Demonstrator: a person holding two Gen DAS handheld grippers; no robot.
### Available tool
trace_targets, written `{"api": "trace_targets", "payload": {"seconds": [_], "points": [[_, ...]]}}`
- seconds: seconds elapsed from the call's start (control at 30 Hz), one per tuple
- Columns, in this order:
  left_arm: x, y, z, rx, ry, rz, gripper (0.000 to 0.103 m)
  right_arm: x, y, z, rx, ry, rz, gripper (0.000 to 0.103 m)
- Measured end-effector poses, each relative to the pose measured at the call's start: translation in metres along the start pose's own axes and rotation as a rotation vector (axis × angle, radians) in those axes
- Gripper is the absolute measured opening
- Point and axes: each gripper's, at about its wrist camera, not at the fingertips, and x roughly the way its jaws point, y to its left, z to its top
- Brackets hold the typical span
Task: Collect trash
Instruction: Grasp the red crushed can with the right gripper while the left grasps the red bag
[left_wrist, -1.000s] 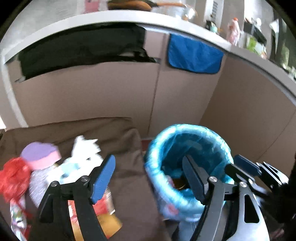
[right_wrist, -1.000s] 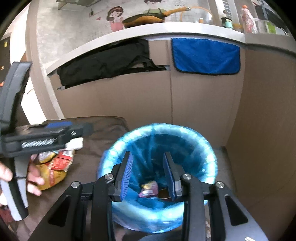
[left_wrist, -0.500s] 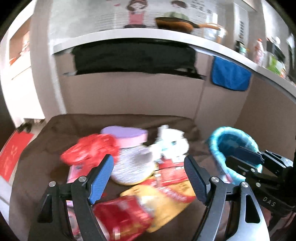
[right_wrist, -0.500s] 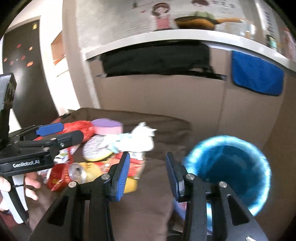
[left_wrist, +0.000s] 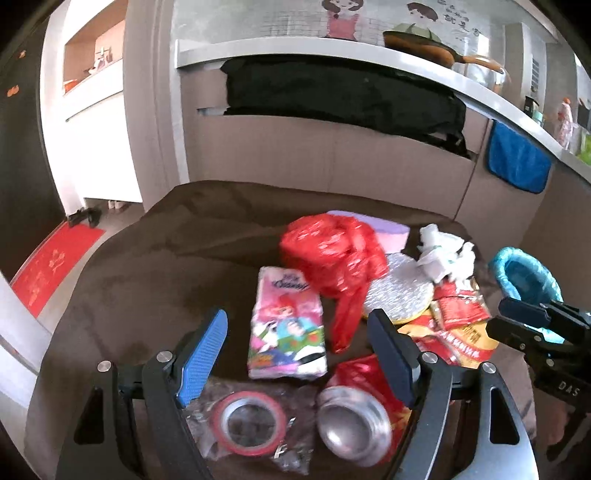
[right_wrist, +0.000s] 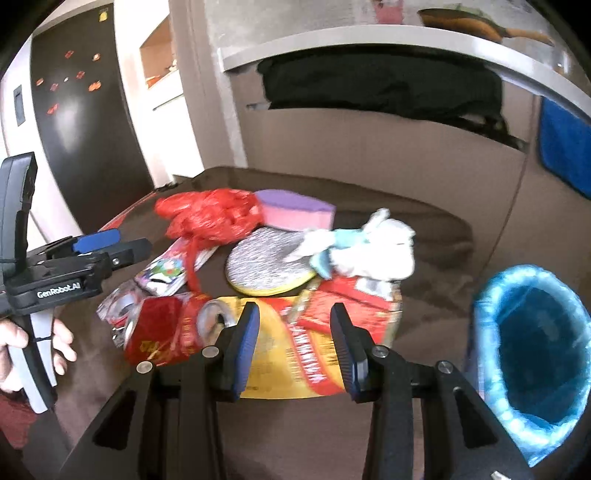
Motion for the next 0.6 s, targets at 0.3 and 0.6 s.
{"api": "trace_targets", "payload": {"seconds": [0.3,0.6], "points": [[-0.003,0.025,-0.011,-0.027,-0.017,0.054,0.078,0.015,0.044,0.002,-0.073,0.034,0.072,0.037],[-0.005,0.045,-0.017,-0.060,-0.010,0.034,0.078,0.047,0.077,-0.004,-0.156,0.081,0.048,0.045]]}}
